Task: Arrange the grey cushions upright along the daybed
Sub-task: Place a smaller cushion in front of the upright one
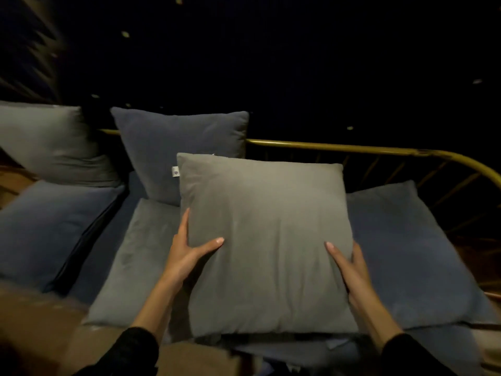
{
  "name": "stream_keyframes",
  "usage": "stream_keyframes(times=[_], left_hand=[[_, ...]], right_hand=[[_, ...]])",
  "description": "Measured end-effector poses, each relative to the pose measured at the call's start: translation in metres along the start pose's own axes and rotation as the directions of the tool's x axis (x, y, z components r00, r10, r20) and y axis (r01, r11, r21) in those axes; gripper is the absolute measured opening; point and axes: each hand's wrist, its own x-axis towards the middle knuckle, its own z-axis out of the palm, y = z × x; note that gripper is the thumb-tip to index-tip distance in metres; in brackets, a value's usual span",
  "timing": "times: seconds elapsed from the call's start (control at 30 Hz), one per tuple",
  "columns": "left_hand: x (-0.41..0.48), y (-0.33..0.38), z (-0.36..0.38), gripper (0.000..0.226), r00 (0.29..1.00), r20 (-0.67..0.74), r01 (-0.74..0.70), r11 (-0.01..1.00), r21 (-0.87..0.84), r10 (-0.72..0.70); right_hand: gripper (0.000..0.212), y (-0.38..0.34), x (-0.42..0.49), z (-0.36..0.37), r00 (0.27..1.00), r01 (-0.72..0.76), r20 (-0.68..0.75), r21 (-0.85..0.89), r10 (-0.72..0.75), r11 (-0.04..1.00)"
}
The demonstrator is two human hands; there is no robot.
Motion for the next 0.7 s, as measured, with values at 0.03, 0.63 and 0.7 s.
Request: stream_keyframes(times=[0.03,0.63,0.7], left_hand=[[-0.002,-0.006,-0.022,0.103,0.999,-0.035,0.003,1.0,-0.026,-0.004],[0.072,-0.051,-0.103,0.126,0.905,-0.179,0.407,0.666,0.625,-0.385],[0.075,-0.031,-0.076,0.115,0.904,-0.284,0.427,0.694,0.58,-0.318]], right_hand=[[0.058,0.003,-0.008,0.021,0.999,0.007,0.041,0.003,-0.007,1.0],[0.1,0.047,0.0,0.19,0.699,0.061,0.625,-0.536,0.347,0.842],[0.089,0.046,0.01,0.174,0.708,0.05,0.616,-0.532,0.346,0.845]])
